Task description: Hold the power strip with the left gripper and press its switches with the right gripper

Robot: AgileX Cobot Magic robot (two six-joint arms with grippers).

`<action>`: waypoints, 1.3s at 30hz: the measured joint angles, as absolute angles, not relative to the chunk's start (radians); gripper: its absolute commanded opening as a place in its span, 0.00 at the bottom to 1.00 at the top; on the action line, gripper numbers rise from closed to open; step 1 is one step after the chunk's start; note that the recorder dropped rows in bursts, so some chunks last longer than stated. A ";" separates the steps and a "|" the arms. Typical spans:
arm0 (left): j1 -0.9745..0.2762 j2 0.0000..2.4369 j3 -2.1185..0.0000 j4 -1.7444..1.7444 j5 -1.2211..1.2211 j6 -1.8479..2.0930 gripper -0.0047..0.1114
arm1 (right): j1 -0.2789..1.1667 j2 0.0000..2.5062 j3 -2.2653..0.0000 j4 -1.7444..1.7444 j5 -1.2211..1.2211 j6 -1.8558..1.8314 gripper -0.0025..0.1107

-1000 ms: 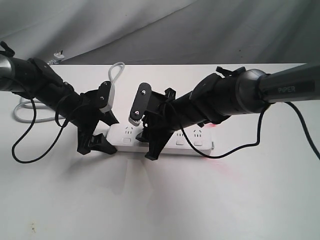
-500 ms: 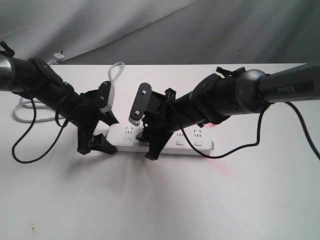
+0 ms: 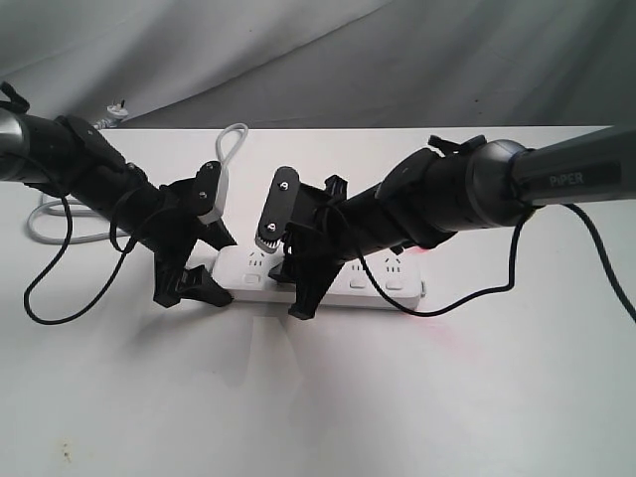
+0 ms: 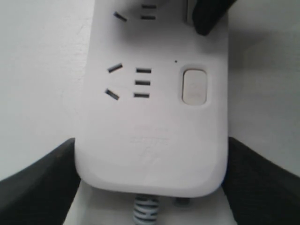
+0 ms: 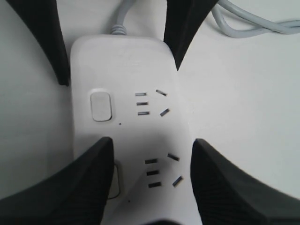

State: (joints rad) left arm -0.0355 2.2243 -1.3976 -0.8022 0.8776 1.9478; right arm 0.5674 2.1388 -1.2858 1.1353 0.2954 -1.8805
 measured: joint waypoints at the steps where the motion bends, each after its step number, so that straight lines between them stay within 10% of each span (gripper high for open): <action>1: -0.036 2.224 -1.398 -0.802 0.878 1.948 0.51 | 0.567 2.139 -1.284 1.138 0.295 -1.884 0.45; 39: -0.036 2.224 -1.398 -0.806 0.880 1.948 0.51 | 0.553 2.054 -1.288 1.128 0.291 -1.907 0.45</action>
